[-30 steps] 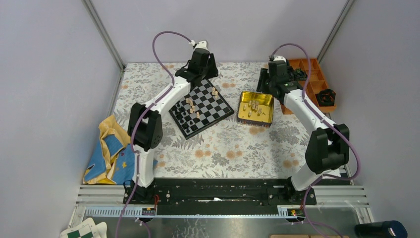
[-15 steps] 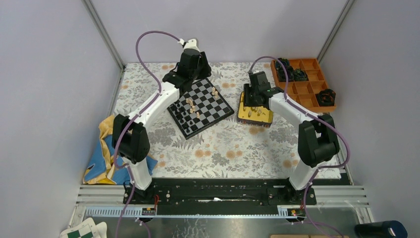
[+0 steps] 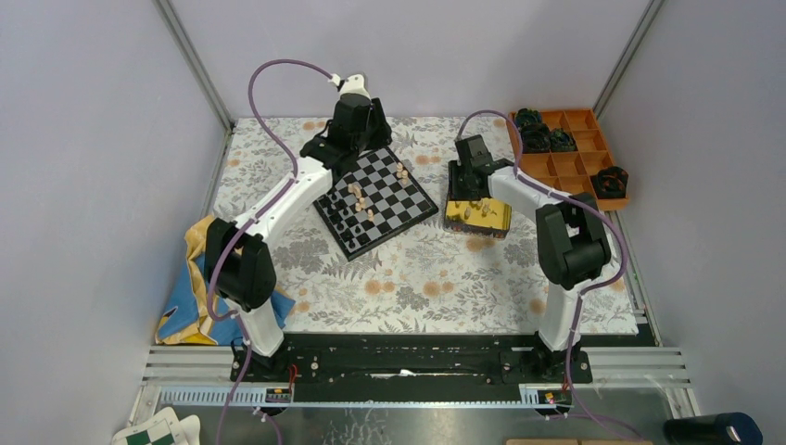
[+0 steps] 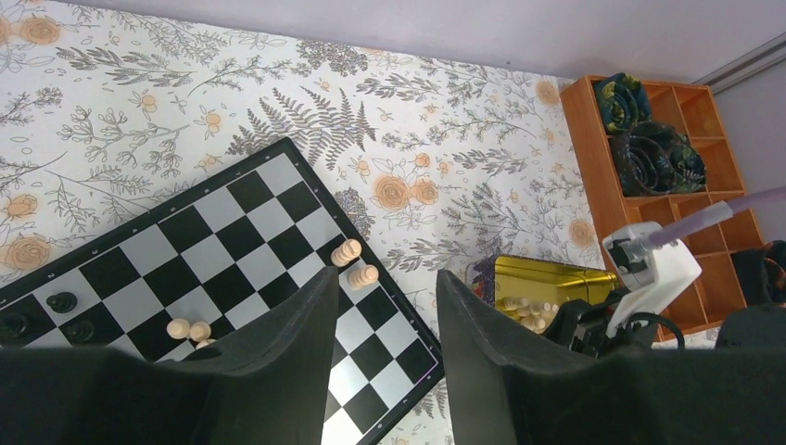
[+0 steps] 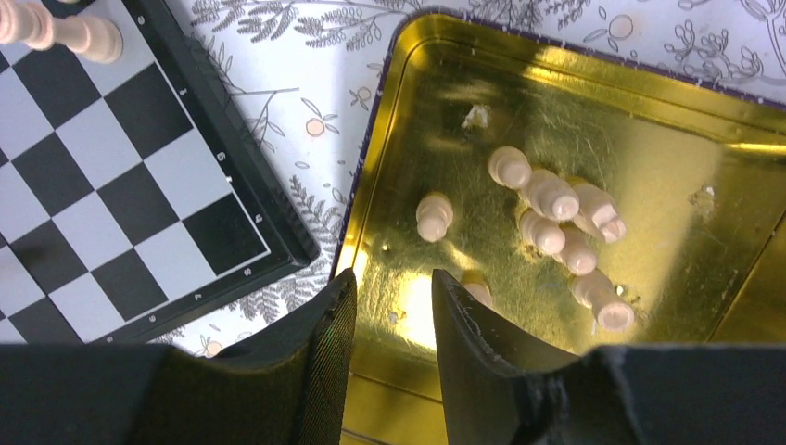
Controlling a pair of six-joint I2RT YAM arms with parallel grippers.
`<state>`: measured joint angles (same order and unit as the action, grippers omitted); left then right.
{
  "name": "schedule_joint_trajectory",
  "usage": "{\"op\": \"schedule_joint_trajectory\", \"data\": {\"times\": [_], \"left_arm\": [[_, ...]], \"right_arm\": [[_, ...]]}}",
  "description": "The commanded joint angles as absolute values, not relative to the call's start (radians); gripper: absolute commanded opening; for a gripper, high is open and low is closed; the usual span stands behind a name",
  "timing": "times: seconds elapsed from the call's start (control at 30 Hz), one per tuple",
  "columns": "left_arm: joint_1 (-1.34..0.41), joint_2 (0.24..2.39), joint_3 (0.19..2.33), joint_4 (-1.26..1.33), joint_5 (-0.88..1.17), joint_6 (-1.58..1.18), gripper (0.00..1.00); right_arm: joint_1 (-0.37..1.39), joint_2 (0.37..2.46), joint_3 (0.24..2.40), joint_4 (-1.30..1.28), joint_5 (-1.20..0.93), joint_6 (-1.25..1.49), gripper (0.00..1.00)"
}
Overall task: Set up the chess pieces on the board
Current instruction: Pick up the chess piece from the storage box.
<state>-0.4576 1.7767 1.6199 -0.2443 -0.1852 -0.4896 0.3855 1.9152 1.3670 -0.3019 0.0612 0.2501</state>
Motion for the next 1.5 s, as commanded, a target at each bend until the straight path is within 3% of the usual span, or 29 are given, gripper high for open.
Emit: {"op": "schedule_joint_trajectory", "data": {"times": [0.0, 0.67, 1.2, 1.3, 1.4, 1.47], "left_arm": [[-0.459, 1.737, 1.600, -0.194, -0.199, -0.465, 0.50], [-0.457, 1.747, 1.583, -0.181, -0.188, -0.448, 0.50], [-0.454, 1.749, 1.572, -0.180, -0.191, -0.446, 0.50], [-0.453, 1.748, 1.569, -0.178, -0.188, -0.448, 0.50], [-0.451, 1.747, 1.563, -0.175, -0.185, -0.449, 0.50], [-0.451, 1.746, 1.561, -0.173, -0.184, -0.450, 0.50]], "right_arm": [[0.391, 1.944, 1.437, -0.275, 0.081, 0.236, 0.42], [0.377, 1.995, 1.462, -0.260, 0.126, 0.214, 0.42], [0.370, 2.034, 1.482, -0.265, 0.120, 0.216, 0.32], [0.370, 2.034, 1.476, -0.269, 0.128, 0.216, 0.27], [0.370, 2.025, 1.466, -0.263, 0.141, 0.215, 0.11], [0.370, 2.016, 1.461, -0.261, 0.155, 0.213, 0.08]]}}
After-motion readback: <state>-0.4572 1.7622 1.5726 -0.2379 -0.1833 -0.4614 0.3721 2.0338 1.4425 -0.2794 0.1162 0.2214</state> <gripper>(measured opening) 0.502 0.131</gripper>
